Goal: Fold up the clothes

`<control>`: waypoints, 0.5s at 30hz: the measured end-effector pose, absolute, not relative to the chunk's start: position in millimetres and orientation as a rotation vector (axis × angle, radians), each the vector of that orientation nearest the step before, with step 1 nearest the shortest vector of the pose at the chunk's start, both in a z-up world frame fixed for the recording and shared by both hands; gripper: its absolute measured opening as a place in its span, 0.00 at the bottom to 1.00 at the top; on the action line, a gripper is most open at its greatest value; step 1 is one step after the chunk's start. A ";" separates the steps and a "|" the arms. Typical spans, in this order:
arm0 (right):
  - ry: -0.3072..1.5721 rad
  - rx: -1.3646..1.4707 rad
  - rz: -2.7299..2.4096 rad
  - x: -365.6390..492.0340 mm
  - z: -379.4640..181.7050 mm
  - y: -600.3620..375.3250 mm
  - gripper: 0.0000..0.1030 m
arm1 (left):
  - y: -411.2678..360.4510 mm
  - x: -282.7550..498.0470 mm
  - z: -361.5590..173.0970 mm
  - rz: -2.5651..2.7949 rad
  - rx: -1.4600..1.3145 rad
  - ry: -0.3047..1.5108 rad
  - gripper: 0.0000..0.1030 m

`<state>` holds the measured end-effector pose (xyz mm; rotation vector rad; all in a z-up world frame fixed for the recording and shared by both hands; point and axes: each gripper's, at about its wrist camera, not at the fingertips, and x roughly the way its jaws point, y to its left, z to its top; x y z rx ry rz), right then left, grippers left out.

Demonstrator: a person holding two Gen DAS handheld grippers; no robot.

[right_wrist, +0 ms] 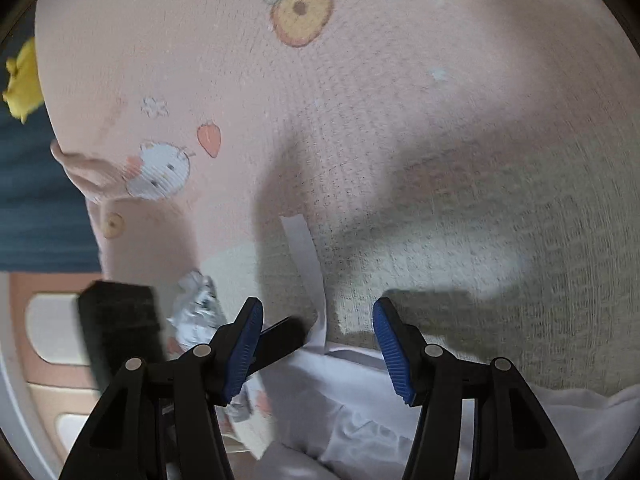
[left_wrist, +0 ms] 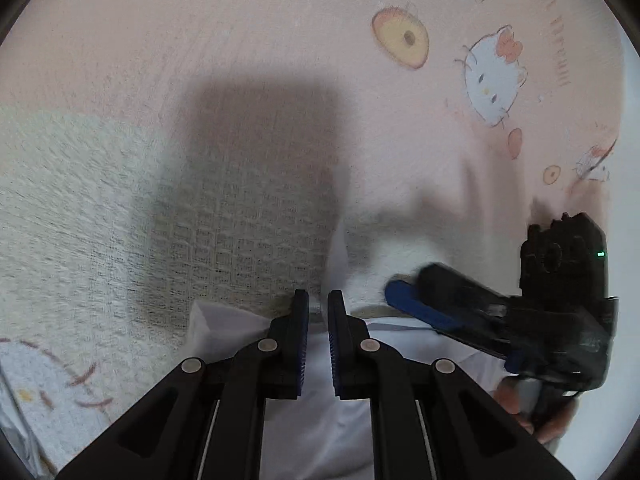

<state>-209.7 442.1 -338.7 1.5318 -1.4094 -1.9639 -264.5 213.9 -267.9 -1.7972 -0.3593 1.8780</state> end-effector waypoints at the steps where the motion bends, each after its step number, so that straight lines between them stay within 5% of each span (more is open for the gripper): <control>1: -1.425 1.529 -1.946 -207.5 -339.9 443.8 0.55 | 207.8 -262.9 -270.5 1.874 -1.790 -0.427 0.08; 6: -1.421 1.512 -1.943 -209.6 -340.7 438.3 0.55 | 178.2 -252.4 -287.0 1.831 -1.759 -0.801 0.08; 15: -1.403 1.459 -1.940 -221.0 -342.0 424.6 0.55 | 180.5 -248.9 -282.7 1.839 -1.795 -0.841 0.09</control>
